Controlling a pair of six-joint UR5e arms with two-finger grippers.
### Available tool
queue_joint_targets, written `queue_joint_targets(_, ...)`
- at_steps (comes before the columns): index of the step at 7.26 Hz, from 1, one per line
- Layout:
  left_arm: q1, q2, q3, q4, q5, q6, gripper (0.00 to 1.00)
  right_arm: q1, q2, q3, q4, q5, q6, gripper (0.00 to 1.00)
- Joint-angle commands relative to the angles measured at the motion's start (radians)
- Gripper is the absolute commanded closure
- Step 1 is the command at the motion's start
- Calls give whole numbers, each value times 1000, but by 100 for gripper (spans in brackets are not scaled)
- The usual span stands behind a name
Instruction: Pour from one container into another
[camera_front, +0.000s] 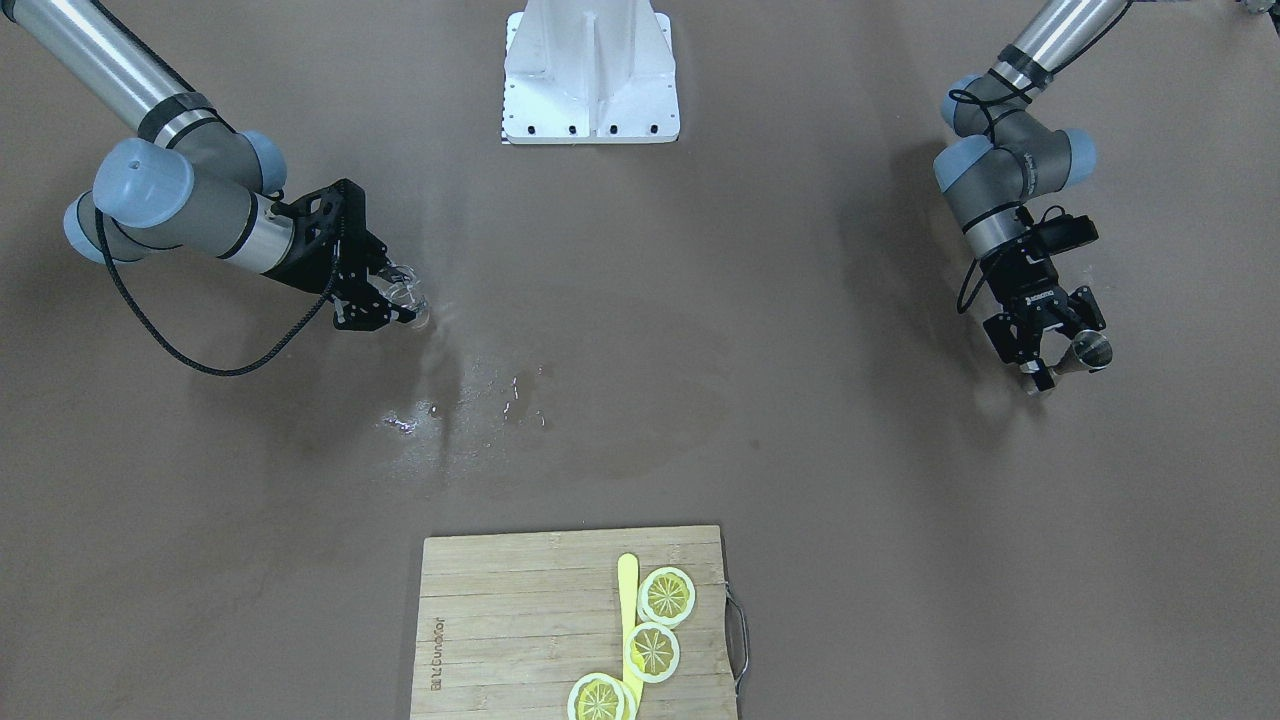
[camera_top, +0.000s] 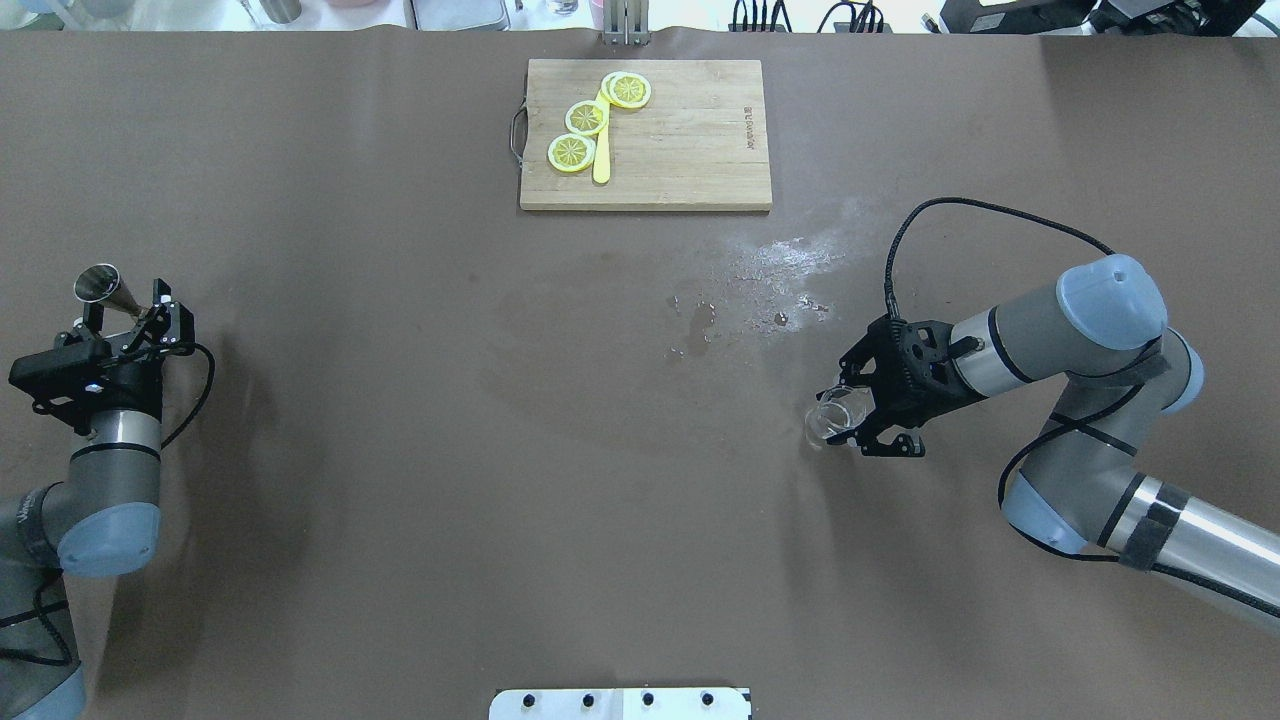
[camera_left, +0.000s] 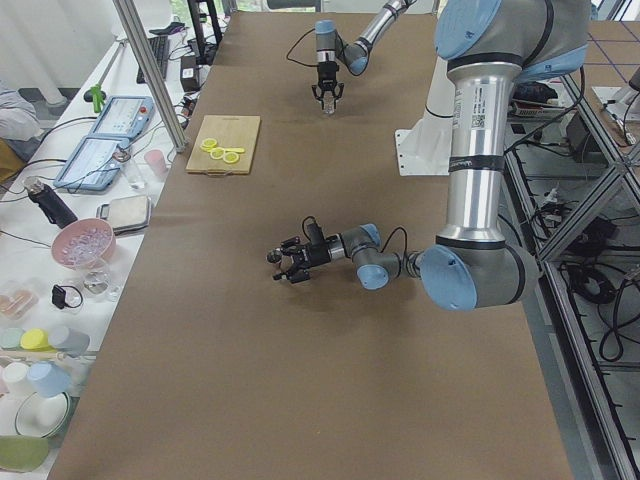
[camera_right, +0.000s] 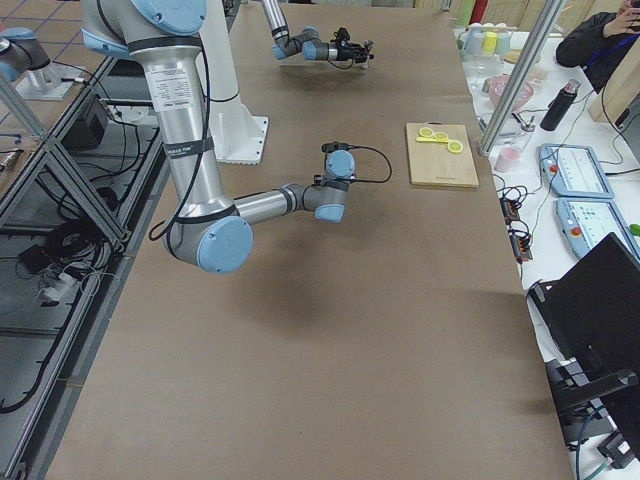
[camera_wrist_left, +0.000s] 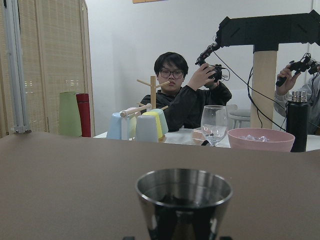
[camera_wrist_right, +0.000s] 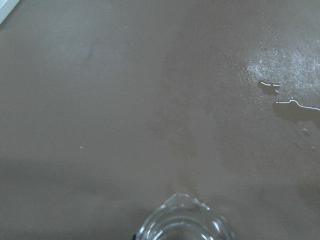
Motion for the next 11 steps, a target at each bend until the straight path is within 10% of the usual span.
queue_joint_targets(1,3,6,-10,-1,14,2,2,-16,-11,6,1,-3,32,100)
queue_joint_targets(3,3,47,-82,0,43,4,2,-15,-14,6,1,-4,34,100)
queue_joint_targets(6,3,121,-177,7,42,10,2,-20,-13,7,0,-6,34,33)
queue_joint_targets(11,4,167,-528,237,-42,191,2,-24,-11,4,1,-9,33,3)
